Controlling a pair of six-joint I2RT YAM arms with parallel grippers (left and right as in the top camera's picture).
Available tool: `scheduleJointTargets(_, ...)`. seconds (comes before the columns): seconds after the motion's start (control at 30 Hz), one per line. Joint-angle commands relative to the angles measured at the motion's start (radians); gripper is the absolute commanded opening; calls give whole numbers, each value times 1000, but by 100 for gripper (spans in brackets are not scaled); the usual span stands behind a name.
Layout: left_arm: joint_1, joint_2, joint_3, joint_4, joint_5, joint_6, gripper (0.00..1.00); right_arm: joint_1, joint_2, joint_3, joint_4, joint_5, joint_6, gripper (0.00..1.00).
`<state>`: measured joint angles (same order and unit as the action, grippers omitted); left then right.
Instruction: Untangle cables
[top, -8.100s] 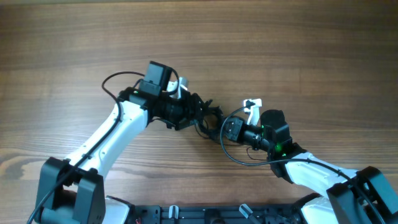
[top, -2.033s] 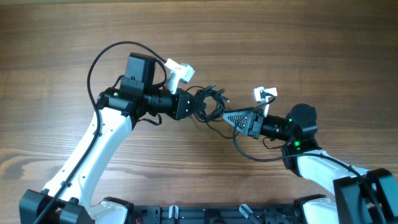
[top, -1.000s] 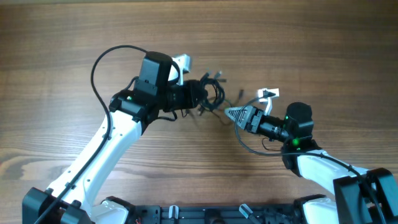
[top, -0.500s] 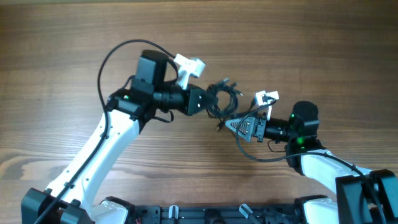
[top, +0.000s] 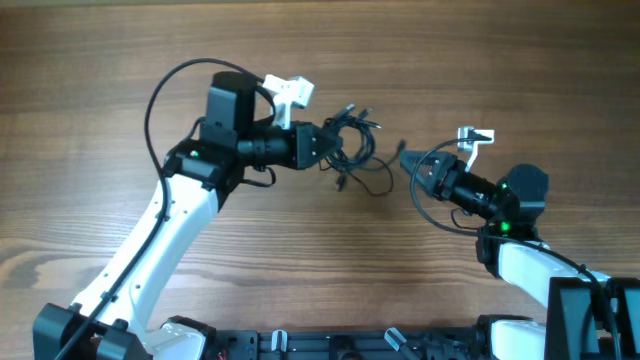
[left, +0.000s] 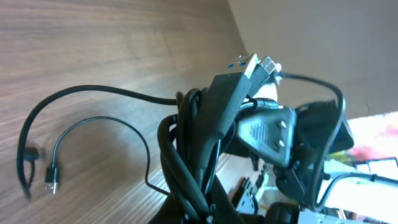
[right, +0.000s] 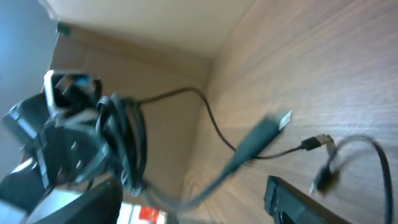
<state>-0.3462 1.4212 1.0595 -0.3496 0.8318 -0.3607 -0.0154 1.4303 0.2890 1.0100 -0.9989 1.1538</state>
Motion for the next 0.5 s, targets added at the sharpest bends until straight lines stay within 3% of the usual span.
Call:
scheduleJointTargets(0.0,-39,-17,8,50,5,-20,4,80,0,4,-111,223,-63,63)
scheduleJointTargets(0.13,-68,-17,8,114,-25,-74,4,263,0,4,-158,207,-136,60)
scheduleJointTargets(0.23,-67,-17,8,115,-49,-74,4,310,0,4,-159,165,-200,61)
scheduleJointTargets(0.3,-67,-17,8,114,-54,-74,4,276,0,4,-158,100,-246,86)
scheduleJointTargets(0.33,-67,-17,8,105,-75,-74,4,226,-2,4,-153,34,-267,90)
scheduleJointTargets(0.43,-67,-17,8,53,-172,-74,4,29,-2,4,-64,-225,-341,79)
scheduleJointTargets(0.47,-68,-17,8,48,-171,-74,4,-17,-2,4,32,-305,-337,69)
